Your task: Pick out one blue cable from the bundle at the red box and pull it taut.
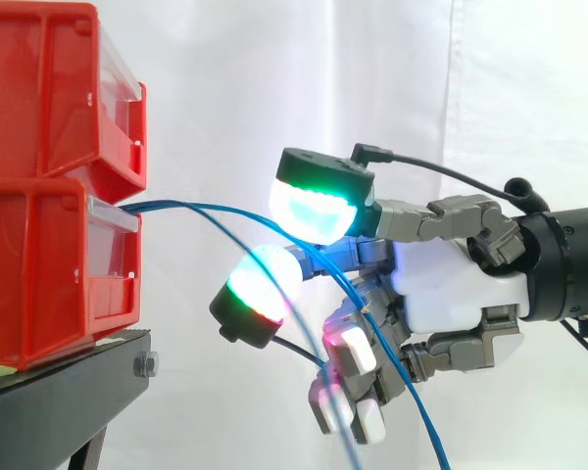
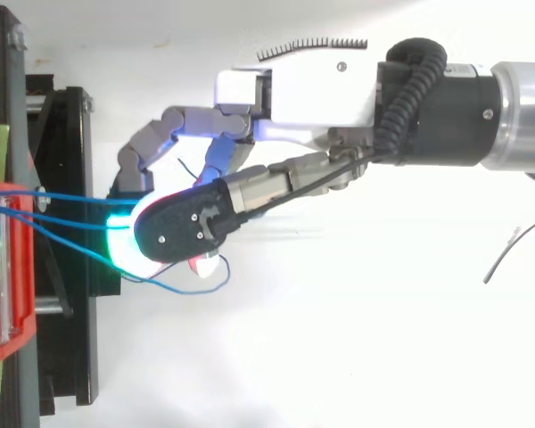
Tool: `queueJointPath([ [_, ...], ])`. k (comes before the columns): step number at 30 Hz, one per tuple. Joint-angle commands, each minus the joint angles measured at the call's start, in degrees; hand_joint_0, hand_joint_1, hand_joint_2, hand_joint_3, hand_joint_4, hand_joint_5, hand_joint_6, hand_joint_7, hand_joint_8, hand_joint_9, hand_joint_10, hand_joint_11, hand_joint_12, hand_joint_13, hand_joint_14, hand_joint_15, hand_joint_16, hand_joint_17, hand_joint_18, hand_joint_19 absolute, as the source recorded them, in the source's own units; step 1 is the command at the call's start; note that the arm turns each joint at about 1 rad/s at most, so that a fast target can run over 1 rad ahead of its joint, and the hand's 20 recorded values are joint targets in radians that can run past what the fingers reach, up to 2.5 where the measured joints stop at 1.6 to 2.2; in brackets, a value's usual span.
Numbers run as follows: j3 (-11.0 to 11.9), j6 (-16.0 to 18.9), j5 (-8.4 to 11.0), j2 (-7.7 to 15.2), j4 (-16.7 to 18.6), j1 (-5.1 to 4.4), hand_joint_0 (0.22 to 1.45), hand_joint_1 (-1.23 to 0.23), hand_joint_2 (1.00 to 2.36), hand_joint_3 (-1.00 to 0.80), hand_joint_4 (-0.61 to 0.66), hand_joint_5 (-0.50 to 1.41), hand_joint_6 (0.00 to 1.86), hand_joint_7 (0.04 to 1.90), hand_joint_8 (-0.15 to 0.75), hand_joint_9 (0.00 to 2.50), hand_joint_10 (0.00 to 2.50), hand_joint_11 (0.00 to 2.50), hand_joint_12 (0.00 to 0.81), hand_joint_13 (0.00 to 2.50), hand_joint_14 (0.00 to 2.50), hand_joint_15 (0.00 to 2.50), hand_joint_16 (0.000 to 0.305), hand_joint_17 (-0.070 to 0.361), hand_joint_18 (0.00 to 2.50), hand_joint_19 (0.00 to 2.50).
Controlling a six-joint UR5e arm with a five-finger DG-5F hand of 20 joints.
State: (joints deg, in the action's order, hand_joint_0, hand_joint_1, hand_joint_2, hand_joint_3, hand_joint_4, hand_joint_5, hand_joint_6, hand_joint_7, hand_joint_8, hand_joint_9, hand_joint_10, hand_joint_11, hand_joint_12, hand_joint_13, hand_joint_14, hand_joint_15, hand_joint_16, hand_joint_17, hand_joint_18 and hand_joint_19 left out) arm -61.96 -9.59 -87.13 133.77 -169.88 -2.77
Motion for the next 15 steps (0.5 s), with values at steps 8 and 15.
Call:
queueJointPath([
  [8,0.00,-0.34,1.26,0.00,0.17,0.22,0.56,-0.49,1.02,-0.22,0.00,-0.16,0.80,0.88,0.286,1.09,0.02,0.58,0.380,0.94,0.02,0.47,0.056,0.126,0.76,0.77],
  [15,0.00,-1.04,1.26,-0.18,0.17,0.04,0.56,-0.52,1.02,-0.22,0.04,-0.17,0.85,0.82,0.285,1.07,0.02,0.60,0.383,0.93,0.02,0.48,0.057,0.128,0.77,0.76],
])
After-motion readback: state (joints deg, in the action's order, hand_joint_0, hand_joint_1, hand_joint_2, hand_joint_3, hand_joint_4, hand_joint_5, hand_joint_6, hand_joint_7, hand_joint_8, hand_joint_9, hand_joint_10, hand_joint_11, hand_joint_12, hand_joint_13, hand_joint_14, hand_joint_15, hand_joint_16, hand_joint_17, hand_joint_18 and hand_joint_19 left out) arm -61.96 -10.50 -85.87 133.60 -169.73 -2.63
